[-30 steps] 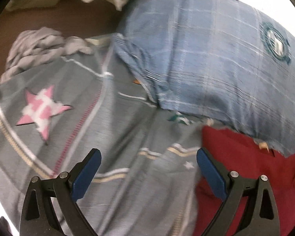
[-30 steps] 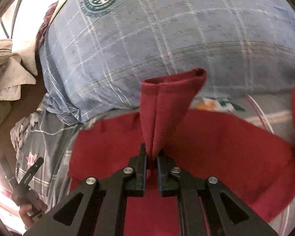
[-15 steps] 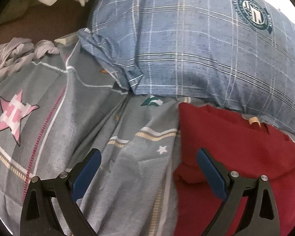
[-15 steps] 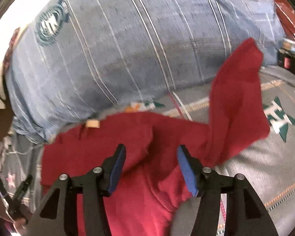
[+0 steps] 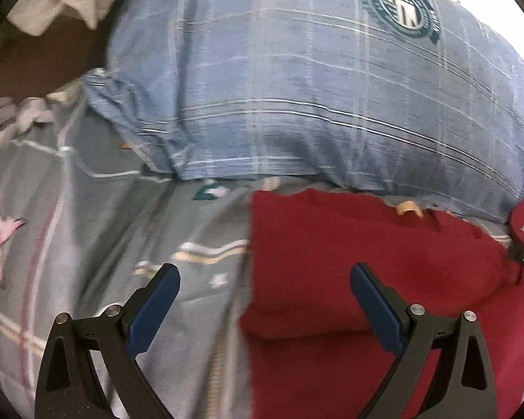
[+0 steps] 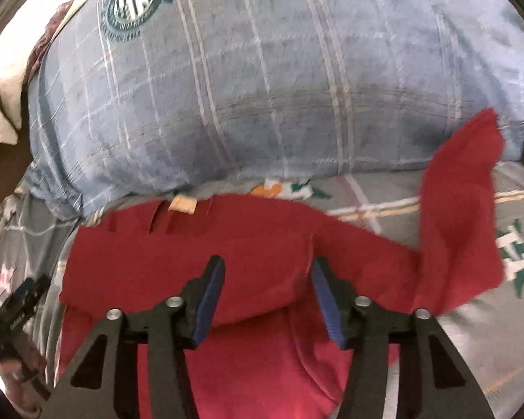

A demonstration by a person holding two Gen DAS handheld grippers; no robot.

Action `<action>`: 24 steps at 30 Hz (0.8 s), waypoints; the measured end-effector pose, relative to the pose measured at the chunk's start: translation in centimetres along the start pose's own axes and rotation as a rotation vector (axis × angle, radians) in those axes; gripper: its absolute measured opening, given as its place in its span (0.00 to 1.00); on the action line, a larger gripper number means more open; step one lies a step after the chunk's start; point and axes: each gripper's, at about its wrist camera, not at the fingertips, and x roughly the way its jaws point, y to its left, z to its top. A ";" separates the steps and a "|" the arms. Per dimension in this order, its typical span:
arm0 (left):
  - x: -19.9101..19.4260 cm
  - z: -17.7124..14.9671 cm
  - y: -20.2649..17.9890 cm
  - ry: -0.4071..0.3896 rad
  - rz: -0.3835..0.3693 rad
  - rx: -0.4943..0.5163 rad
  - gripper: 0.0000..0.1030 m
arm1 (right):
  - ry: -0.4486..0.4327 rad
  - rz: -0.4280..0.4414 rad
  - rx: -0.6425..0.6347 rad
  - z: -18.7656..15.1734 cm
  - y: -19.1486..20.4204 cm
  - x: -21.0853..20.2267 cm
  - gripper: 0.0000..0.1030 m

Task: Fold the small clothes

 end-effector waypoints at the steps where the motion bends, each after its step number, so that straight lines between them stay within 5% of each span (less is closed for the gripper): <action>1: 0.4 0.1 -0.2 0.007 -0.004 0.002 0.96 | 0.020 -0.018 -0.017 -0.3 0.1 0.7 0.38; 4: 2.7 -0.5 -0.9 0.081 0.027 0.053 0.95 | 0.130 -0.153 -0.116 -1.9 0.5 2.1 0.35; 7: 4.7 -1.1 -1.2 0.164 0.070 0.089 0.95 | 0.129 -0.140 -0.121 -2.7 0.1 1.2 0.36; 15: 5.5 -0.8 -1.7 0.161 0.079 0.087 0.97 | -0.030 -0.036 -0.102 -0.6 1.9 -1.1 0.39; 21: 5.7 -0.7 -1.4 0.181 0.062 0.071 0.98 | 0.054 -0.065 -0.098 -0.3 1.8 4.3 0.38; 24: 5.7 -0.5 -1.2 0.186 0.058 0.070 0.97 | 0.029 -0.068 -0.121 -0.6 1.3 4.6 0.38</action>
